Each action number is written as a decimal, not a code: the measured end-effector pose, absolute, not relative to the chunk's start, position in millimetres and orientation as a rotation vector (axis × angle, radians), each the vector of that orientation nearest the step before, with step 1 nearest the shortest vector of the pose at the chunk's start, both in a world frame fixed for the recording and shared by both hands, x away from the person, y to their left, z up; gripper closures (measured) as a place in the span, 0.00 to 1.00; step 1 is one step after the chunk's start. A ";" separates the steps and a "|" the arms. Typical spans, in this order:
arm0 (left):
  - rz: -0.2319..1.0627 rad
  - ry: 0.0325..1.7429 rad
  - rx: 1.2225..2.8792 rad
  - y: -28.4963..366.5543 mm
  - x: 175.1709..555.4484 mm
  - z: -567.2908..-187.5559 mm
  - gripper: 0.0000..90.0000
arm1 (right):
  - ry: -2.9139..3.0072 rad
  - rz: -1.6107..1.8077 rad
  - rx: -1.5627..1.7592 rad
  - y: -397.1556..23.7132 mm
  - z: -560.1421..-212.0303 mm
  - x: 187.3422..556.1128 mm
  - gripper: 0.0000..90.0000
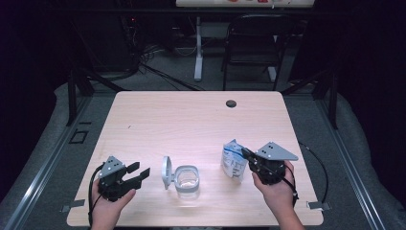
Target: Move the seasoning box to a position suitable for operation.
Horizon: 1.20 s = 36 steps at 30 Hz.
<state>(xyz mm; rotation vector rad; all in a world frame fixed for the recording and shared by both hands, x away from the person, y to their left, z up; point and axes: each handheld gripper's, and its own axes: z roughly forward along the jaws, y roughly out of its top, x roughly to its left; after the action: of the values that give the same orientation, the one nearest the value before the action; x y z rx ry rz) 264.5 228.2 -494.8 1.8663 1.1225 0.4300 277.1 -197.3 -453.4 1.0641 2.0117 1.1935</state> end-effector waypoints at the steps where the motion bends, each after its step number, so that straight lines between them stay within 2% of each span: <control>1: 0.430 1.123 1.866 228.2 264.5 -494.8 0.57 | 2.013 1.193 1.065 -197.1 -453.2 276.8 1.00; 36: 0.435 1.123 1.865 228.7 264.2 -493.9 0.57 | 2.013 1.239 1.026 -208.8 -455.8 244.6 1.00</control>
<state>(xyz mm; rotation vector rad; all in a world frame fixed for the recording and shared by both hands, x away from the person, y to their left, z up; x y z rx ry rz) 264.2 228.7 -493.9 1.8650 1.1235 0.4349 244.6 -208.8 -455.8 1.0258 2.0130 1.2392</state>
